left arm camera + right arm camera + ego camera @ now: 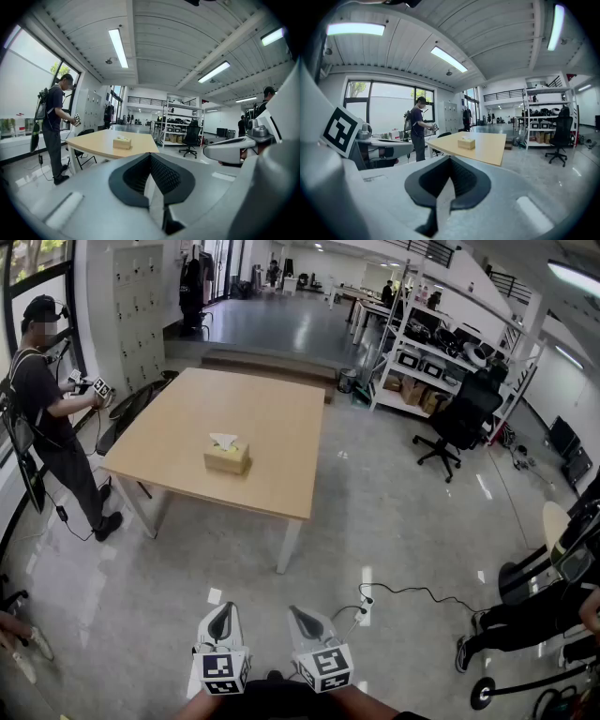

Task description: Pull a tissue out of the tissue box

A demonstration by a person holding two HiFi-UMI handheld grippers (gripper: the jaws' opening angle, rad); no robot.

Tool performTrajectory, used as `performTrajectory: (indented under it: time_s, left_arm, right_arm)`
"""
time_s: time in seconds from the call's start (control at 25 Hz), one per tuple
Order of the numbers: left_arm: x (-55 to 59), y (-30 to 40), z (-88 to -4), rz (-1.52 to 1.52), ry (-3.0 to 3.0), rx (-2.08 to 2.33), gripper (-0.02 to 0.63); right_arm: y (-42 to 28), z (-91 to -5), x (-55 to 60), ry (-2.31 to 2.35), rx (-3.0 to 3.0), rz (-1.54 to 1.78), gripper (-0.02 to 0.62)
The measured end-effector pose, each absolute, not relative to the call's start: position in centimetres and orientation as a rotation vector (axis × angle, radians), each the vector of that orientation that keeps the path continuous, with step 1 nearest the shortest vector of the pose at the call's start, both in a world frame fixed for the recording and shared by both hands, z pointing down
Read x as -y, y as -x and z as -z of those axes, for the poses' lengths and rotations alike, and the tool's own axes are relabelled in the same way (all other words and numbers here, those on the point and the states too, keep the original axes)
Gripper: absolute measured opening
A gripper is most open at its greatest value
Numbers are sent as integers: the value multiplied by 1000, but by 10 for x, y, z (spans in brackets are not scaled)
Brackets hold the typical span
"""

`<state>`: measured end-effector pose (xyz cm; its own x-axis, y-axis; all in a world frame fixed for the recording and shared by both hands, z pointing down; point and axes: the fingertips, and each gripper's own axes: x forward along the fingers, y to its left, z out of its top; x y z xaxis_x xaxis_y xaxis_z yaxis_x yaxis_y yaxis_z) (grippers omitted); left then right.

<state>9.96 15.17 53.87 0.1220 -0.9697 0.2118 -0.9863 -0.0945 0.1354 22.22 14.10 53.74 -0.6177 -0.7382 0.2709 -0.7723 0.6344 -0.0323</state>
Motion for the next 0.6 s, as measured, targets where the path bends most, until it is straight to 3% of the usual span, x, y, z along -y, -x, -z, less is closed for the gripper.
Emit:
performTrajectory:
  time_s: [0.6]
  left_arm:
    - [-159, -109, -529, -110, -2181, 1930, 18]
  right_arm:
    - [-231, -531, -148, -1242, 2628, -222, -11]
